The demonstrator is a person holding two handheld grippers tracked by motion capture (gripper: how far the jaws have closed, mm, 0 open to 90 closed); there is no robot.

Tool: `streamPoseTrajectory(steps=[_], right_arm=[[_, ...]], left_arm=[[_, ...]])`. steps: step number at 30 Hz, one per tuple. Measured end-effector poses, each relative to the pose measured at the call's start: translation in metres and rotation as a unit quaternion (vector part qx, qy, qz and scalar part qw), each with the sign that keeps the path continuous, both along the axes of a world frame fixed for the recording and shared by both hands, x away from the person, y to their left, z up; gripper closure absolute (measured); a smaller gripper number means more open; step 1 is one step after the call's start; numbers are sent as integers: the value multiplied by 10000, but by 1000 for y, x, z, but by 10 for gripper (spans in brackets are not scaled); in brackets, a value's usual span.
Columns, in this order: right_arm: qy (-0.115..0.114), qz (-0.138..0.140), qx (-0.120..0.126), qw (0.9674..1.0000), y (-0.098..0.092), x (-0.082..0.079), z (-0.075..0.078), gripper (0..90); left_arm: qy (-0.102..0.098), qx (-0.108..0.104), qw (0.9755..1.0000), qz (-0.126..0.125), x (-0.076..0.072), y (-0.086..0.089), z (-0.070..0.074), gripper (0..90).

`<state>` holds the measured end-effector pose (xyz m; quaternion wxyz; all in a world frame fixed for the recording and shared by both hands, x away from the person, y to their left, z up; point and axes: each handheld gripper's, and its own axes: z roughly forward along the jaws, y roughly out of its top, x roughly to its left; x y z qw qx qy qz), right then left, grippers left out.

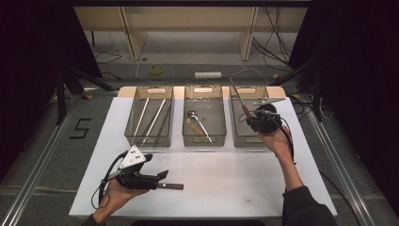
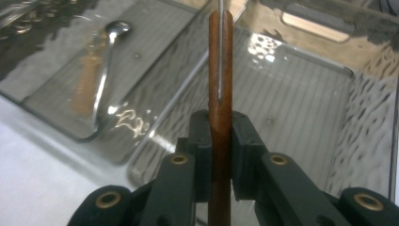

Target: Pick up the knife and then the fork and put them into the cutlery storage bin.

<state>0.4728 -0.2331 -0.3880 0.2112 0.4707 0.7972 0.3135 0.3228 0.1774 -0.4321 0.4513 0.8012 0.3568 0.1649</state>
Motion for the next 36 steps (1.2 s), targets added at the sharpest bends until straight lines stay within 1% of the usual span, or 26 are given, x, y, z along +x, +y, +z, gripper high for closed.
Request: streamPoseTrajectory(steps=[7,13,16,17,19,21,24,29,30,31,32,33,34,36], right_arm=[[218,-307,15,9993,0,14,-5,815],[497,-559,16,9972,0,22,-13,815],[587,-658,46,9961,-1,26,-17,815],[622,-673,53,9958,-1,26,-18,815],[678,-676,79,9954,-1,28,-20,814],[684,-701,51,9952,0,29,-22,814],[735,-728,73,9946,1,30,-24,813],[800,-795,116,9935,2,32,-27,806],[818,-817,157,9932,2,32,-28,799],[815,-848,214,9928,2,32,-28,734],[863,-857,260,9922,2,32,-28,676],[864,-839,264,9924,3,32,-26,653],[794,-795,265,9933,3,31,-25,633],[699,-769,343,9940,3,29,-21,573]], left_arm=[[-2,16,10000,17,0,0,0,171],[18,64,10000,2,0,-1,-1,170],[17,64,10000,-18,0,-1,-1,170],[11,91,10000,-25,0,-1,-1,170],[22,80,10000,-23,0,-1,-1,170],[35,85,10000,-22,0,-1,-1,170],[44,120,9999,-35,0,-1,-1,170],[46,121,9999,-28,0,-1,-1,170],[52,124,9999,-26,0,-1,-1,170],[56,124,9999,-25,0,-1,-1,170],[60,123,9999,-27,0,-1,-1,170],[63,128,9999,-32,0,-1,-1,170],[66,138,9999,-34,0,-1,-1,170],[85,138,9999,-34,0,-1,-1,170]])
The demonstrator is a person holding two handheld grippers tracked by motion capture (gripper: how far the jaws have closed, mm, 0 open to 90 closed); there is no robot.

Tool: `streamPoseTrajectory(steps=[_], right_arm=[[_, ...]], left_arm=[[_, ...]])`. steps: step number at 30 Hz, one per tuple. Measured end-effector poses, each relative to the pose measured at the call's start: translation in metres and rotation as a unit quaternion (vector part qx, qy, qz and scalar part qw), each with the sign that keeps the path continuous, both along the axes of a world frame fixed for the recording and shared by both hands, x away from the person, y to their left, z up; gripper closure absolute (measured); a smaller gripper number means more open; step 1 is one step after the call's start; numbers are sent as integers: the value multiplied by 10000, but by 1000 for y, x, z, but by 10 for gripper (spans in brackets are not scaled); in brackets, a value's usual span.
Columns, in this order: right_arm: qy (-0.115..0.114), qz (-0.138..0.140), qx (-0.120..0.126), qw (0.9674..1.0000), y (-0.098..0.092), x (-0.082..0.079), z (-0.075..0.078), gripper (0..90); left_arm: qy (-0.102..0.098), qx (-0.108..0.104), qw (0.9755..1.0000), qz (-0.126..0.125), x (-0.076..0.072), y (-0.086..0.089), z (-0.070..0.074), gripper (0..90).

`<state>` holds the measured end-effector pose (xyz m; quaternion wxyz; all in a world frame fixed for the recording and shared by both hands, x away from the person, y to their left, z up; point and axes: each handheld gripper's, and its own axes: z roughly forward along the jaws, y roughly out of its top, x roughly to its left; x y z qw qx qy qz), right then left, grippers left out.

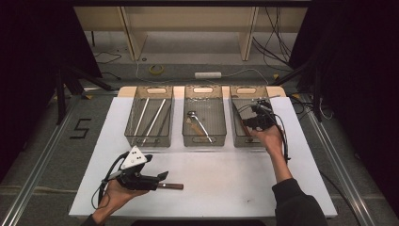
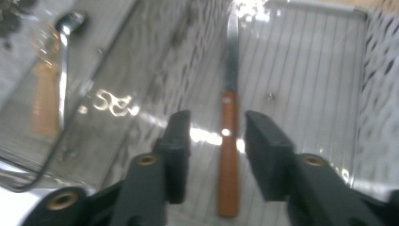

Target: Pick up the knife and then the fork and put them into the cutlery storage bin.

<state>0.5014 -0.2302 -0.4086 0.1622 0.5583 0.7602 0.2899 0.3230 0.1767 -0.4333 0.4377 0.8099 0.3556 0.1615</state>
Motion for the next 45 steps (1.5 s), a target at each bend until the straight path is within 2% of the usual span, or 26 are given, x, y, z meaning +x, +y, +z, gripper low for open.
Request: streamPoseTrajectory(steps=[5,11,15,19,22,25,28,31,33,35,36,38,39,40,44,45], right_arm=[[-56,153,84,9998,-3,-7,5,483],[-289,578,119,9978,-1,-27,12,412],[-514,987,232,9935,2,-50,16,390],[-761,1256,239,9889,4,-76,16,377],[-894,1351,426,9859,5,-91,14,373],[-938,1528,399,9830,8,-105,10,370],[-951,1675,515,9799,11,-117,4,366],[-984,1819,566,9767,15,-129,-1,363],[-1020,1903,591,9746,17,-137,-3,362],[-1036,1997,567,9727,19,-144,-5,362],[-1048,2022,522,9723,20,-147,-6,360],[-1001,2089,554,9712,21,-152,-9,352],[-992,2101,552,9711,21,-155,-10,351],[-963,2116,563,9710,21,-157,-12,348],[-940,2219,622,9685,22,-165,-15,341],[-941,2242,623,9680,23,-167,-16,339]], left_arm=[[32,45,10000,-27,1,0,0,170],[92,196,9997,-98,3,1,1,171],[130,320,9993,-166,4,0,3,172],[278,444,9982,-293,6,-2,5,172],[370,644,9965,-389,7,-4,4,174],[446,845,9943,-476,9,-6,4,178],[584,1009,9915,-579,12,-8,5,186],[671,1362,9860,-691,14,-12,4,198],[774,1572,9814,-780,16,-14,4,204],[763,1837,9762,-866,17,-15,5,214],[800,1892,9743,-929,18,-16,4,222],[907,2054,9688,-1048,19,-17,4,243],[946,2176,9648,-1132,21,-18,4,250],[932,2269,9621,-1193,21,-19,3,260],[999,2528,9516,-1435,23,-24,-1,302],[1003,2586,9496,-1460,23,-26,-3,310]])
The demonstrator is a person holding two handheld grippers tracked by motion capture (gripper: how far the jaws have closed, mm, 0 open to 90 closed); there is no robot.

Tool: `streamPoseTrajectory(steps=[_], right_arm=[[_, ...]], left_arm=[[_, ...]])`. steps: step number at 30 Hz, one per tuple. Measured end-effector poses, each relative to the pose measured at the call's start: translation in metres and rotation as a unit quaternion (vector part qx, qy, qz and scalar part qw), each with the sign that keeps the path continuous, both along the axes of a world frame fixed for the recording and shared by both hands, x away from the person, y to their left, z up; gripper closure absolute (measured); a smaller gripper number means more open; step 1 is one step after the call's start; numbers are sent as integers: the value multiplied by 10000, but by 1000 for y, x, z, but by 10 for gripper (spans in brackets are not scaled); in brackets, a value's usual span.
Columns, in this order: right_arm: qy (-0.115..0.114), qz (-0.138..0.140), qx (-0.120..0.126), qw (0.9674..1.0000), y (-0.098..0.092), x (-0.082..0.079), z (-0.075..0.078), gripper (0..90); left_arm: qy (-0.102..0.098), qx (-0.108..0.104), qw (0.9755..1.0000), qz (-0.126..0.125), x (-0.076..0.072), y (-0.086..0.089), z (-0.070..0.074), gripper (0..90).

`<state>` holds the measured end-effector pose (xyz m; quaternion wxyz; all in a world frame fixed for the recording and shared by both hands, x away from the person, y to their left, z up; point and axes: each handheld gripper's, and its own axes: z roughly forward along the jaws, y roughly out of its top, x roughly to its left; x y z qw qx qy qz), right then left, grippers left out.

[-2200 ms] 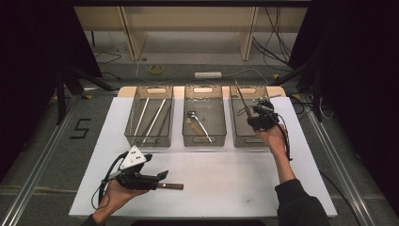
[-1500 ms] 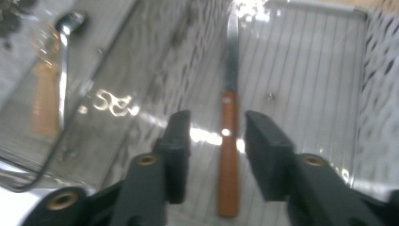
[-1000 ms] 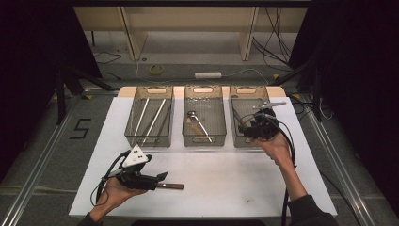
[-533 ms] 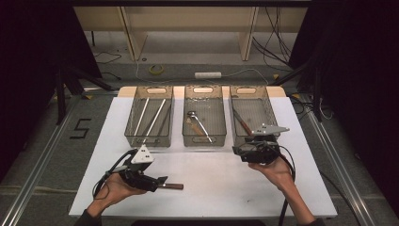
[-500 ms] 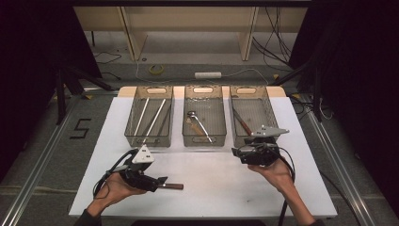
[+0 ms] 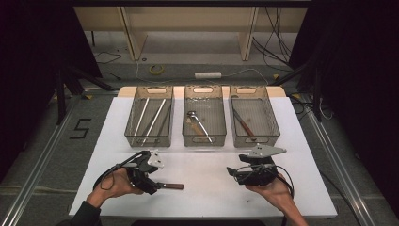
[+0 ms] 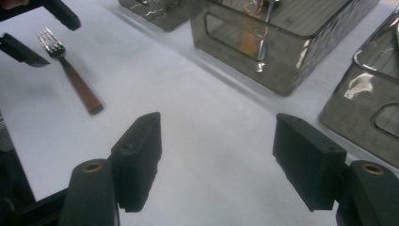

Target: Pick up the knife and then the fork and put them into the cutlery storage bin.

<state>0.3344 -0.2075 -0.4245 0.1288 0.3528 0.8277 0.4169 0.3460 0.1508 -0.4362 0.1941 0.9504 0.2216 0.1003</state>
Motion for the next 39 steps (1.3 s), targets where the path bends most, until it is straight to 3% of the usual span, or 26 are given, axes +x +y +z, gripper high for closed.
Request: streamPoseTrajectory(steps=[9,16,25,39], right_arm=[[0,85,17,10000,2,-12,-5,328],[43,151,28,9999,3,-17,-7,327],[83,196,-4,9998,4,-18,-8,328],[55,241,18,9997,4,-19,-6,333]], left_arm=[[131,292,9988,-380,0,-8,-10,401],[222,577,9957,-692,3,-12,-15,480],[344,716,9928,-895,6,-16,-17,559],[561,862,9903,-929,10,-18,-25,641]])
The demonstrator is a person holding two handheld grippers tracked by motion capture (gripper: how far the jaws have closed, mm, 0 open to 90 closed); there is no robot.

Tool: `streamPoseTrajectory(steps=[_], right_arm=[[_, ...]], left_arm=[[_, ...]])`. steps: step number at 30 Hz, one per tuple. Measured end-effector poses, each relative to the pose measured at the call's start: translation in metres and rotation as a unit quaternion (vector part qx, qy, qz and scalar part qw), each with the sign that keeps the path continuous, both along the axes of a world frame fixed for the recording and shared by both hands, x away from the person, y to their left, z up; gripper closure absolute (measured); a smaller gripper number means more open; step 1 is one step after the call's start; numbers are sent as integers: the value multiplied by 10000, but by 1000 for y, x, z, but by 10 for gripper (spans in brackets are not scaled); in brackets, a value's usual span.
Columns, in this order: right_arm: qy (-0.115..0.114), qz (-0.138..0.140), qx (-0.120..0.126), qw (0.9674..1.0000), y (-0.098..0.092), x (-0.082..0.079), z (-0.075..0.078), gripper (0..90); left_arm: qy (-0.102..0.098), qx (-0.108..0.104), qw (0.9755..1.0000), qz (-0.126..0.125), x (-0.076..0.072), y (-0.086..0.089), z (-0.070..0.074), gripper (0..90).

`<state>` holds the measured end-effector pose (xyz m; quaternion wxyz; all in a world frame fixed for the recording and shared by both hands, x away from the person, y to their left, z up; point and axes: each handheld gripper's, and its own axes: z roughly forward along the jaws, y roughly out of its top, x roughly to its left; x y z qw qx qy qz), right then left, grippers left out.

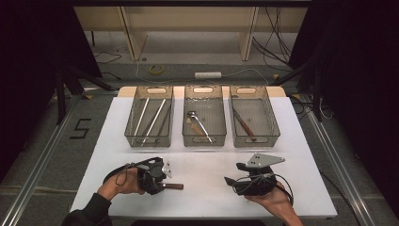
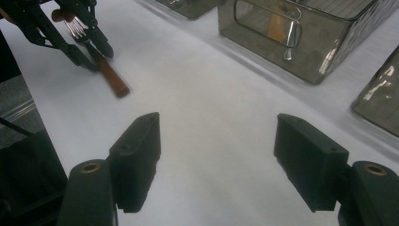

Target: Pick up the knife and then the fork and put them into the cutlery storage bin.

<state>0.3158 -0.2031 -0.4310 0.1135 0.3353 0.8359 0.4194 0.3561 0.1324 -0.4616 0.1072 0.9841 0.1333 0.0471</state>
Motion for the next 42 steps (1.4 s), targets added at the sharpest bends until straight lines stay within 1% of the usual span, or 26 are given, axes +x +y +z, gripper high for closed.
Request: streamPoseTrajectory(steps=[2,7,17,22,24,25,27,29,30,32,35,37,39,41,42], right_arm=[[-2,19,-12,10000,1,-1,0,334],[-18,13,-3,10000,0,0,1,336],[-25,19,1,10000,1,-1,1,339],[-20,40,-16,10000,1,-1,1,340],[-19,46,-17,10000,2,-1,1,340],[-15,47,-18,10000,2,-1,1,341],[-14,80,-30,10000,2,-1,0,340],[-1,96,-26,10000,3,-1,0,340],[-7,101,-29,9999,4,-1,0,341],[-4,125,-24,9999,5,-2,0,341],[-55,200,-40,9998,8,-3,1,342],[-75,287,-83,9995,12,-5,1,342],[-96,373,-99,9992,17,-7,1,342],[-117,461,-101,9988,22,-8,1,342],[-154,518,-113,9985,25,-9,1,341]], left_arm=[[29,-25,10000,66,0,-1,-1,654],[124,0,9999,34,2,-1,0,673],[193,-4,9998,-15,2,-2,-1,723],[191,45,9997,-116,1,-2,0,756],[205,15,9997,-89,1,-2,0,758],[227,-41,9997,-35,1,-1,0,758],[268,-84,9996,55,3,0,0,759],[325,-82,9994,127,4,1,0,759],[359,-117,9990,221,4,1,0,760],[420,-97,9985,325,6,1,1,760],[527,-134,9971,525,8,2,1,761],[589,-190,9961,621,8,3,3,761],[645,-285,9945,774,7,2,4,762],[700,-249,9940,807,7,0,6,762],[681,-277,9938,838,6,-1,7,761]])
